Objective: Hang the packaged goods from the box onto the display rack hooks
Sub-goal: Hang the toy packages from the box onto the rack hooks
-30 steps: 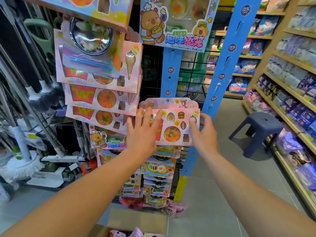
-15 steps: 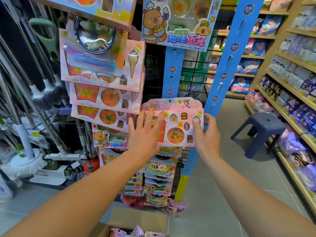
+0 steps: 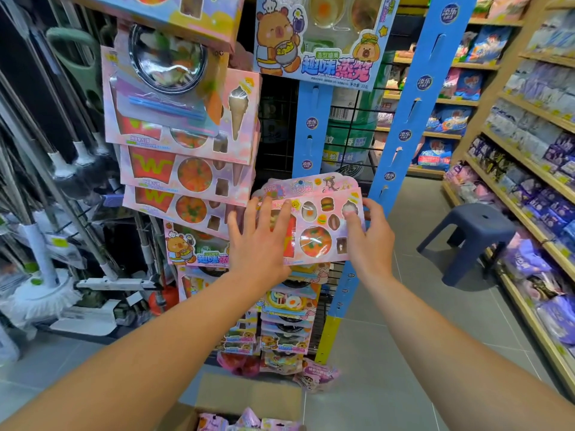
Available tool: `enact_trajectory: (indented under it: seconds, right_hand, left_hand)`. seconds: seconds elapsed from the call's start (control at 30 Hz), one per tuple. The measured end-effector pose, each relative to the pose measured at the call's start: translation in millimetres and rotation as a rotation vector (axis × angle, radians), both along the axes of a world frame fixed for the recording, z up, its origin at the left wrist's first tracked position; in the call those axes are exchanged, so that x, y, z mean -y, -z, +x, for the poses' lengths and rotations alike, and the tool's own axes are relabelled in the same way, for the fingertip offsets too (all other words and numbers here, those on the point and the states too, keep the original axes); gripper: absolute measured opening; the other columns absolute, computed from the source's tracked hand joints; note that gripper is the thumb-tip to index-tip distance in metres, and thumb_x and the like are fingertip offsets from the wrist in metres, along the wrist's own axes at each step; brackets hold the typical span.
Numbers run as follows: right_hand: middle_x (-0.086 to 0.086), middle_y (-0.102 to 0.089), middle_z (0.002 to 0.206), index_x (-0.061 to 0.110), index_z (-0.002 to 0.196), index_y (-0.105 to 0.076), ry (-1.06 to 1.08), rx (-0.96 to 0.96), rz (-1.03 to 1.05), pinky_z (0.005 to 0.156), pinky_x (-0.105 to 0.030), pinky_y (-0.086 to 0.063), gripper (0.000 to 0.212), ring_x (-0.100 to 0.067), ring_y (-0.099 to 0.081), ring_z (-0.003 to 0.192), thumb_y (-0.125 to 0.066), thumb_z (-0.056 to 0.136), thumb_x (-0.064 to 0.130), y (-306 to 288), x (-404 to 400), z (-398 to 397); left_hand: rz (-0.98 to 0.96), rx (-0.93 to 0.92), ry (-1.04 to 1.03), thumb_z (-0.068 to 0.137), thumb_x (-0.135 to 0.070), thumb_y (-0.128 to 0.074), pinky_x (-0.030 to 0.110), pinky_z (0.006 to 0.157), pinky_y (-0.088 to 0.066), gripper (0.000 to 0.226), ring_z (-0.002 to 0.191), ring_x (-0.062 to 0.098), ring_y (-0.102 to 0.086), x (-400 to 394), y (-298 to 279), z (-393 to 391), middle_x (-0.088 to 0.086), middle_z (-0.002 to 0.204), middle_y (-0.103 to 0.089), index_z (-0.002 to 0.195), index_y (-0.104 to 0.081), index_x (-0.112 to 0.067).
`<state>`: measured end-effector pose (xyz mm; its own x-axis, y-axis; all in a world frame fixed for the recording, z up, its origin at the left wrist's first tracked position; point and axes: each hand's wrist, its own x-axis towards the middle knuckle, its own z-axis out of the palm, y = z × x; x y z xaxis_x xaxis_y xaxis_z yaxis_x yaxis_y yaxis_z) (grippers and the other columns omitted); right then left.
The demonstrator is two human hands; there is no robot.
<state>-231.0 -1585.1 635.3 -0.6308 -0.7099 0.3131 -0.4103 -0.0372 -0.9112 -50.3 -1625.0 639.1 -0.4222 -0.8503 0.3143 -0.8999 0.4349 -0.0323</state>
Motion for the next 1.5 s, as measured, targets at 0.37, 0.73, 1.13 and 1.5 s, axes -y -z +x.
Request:
enact_trajectory:
  seconds: [0.37,0.73,1.13,1.5]
  right_hand:
    - [0.007,-0.063,0.109,0.033,0.120,-0.048,0.024,0.008,-0.028,0.086,-0.044,-0.055,0.021,-0.015,-0.064,0.100,-0.050,0.100,0.038,-1,4,-2]
    - [0.003,-0.063,0.109,0.033,0.114,-0.046,0.043,-0.013,0.109,0.086,-0.049,-0.054,0.014,-0.020,-0.063,0.101,-0.048,0.100,0.034,16,7,-2]
    - [-0.004,-0.062,0.115,0.018,0.126,-0.043,0.107,-0.021,0.178,0.082,-0.040,-0.051,0.028,-0.024,-0.061,0.102,-0.043,0.103,0.034,31,6,3]
    - [-0.002,-0.061,0.118,0.022,0.126,-0.039,0.156,-0.009,0.184,0.086,-0.049,-0.054,0.031,-0.023,-0.063,0.102,-0.045,0.100,0.038,23,5,12]
  left_hand:
    - [0.006,-0.048,0.010,0.068,-0.050,-0.077,0.063,0.114,-0.003,0.117,0.148,0.032,0.010,4,-7,-4,0.005,0.162,0.007,0.151,0.004,-0.032]
    - [0.040,0.048,0.032,0.065,-0.058,-0.077,0.064,0.113,-0.002,0.125,0.148,0.033,0.012,9,2,2,0.006,0.163,0.008,0.152,0.009,-0.030]
    - [-0.049,0.049,0.108,0.088,-0.027,-0.051,0.042,0.098,-0.038,0.074,0.122,0.028,-0.040,6,-1,36,0.005,0.159,-0.018,0.152,-0.016,-0.017]
    - [0.012,0.270,0.074,0.090,-0.012,-0.056,0.037,0.062,-0.044,0.097,0.100,0.037,-0.063,15,-16,48,0.006,0.164,0.001,0.153,0.017,-0.021]
